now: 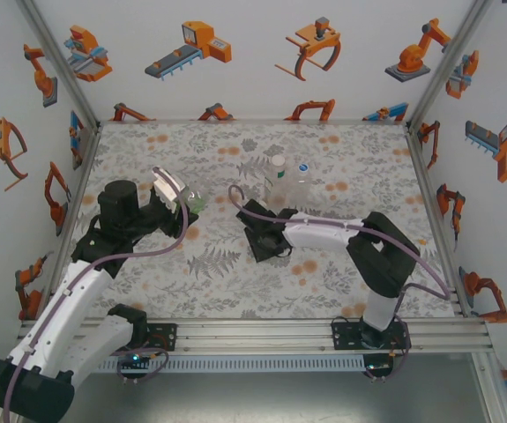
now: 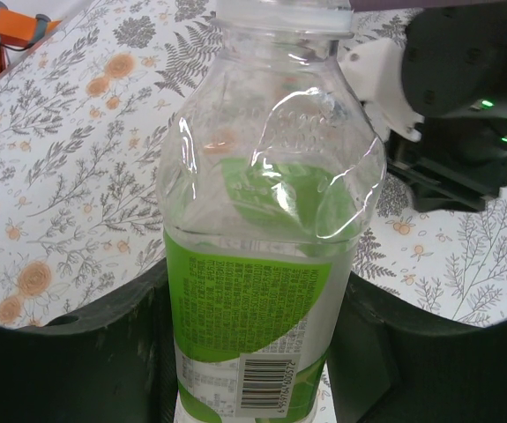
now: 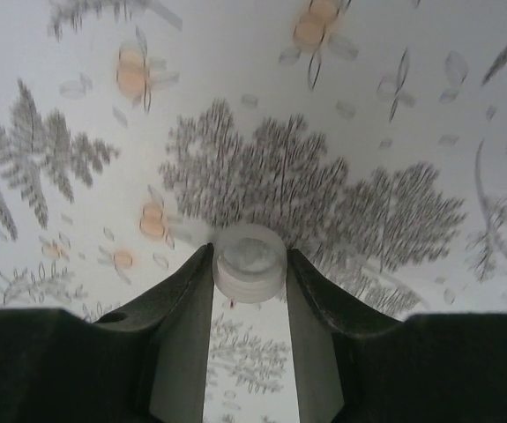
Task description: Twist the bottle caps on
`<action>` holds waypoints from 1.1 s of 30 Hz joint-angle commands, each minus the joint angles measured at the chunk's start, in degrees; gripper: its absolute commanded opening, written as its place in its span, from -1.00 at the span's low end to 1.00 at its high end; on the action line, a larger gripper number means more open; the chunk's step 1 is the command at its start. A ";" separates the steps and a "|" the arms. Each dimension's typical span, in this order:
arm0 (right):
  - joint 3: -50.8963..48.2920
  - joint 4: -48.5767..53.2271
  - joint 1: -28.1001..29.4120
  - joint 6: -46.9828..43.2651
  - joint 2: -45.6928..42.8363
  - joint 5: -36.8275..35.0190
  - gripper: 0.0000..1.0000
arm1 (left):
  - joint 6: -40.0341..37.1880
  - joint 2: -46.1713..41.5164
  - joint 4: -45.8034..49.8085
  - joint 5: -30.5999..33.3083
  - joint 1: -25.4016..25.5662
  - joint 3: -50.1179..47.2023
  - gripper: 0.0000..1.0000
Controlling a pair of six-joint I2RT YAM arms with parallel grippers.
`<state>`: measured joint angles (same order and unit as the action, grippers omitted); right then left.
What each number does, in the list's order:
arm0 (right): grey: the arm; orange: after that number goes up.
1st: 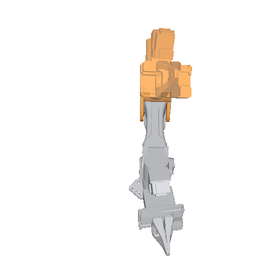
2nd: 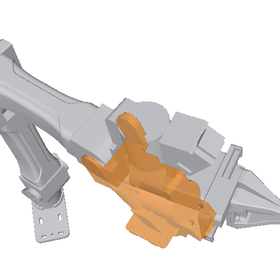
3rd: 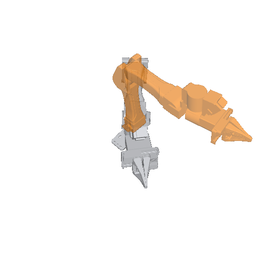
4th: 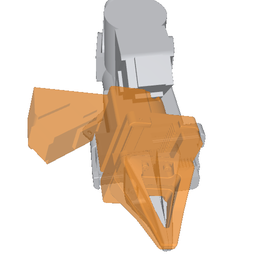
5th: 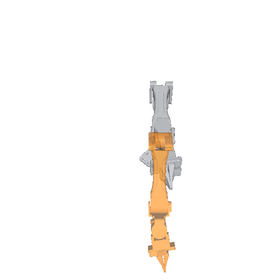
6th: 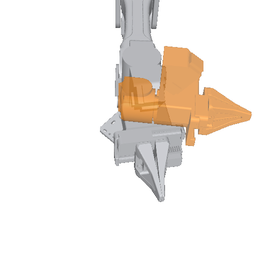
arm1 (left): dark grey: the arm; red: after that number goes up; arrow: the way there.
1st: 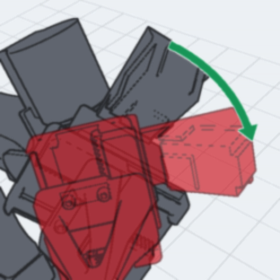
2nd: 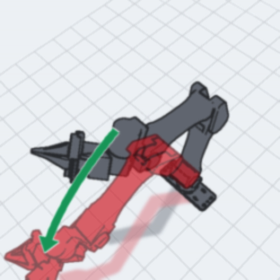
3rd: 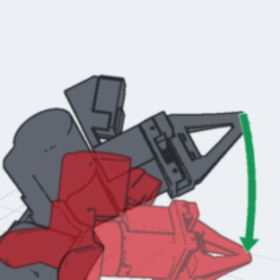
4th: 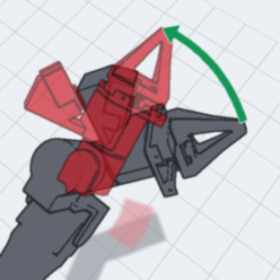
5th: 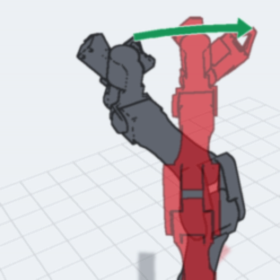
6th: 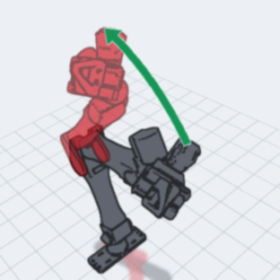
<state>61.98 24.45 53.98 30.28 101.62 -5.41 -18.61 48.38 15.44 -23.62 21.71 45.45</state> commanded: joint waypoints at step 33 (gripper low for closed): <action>-2.41 3.55 4.96 8.20 -6.94 1.16 -0.17 | 0.66 0.61 0.20 -0.99 -0.18 1.65 -0.90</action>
<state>58.02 26.72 58.61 37.60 94.91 -3.92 -18.61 49.21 15.46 -23.62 21.71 45.47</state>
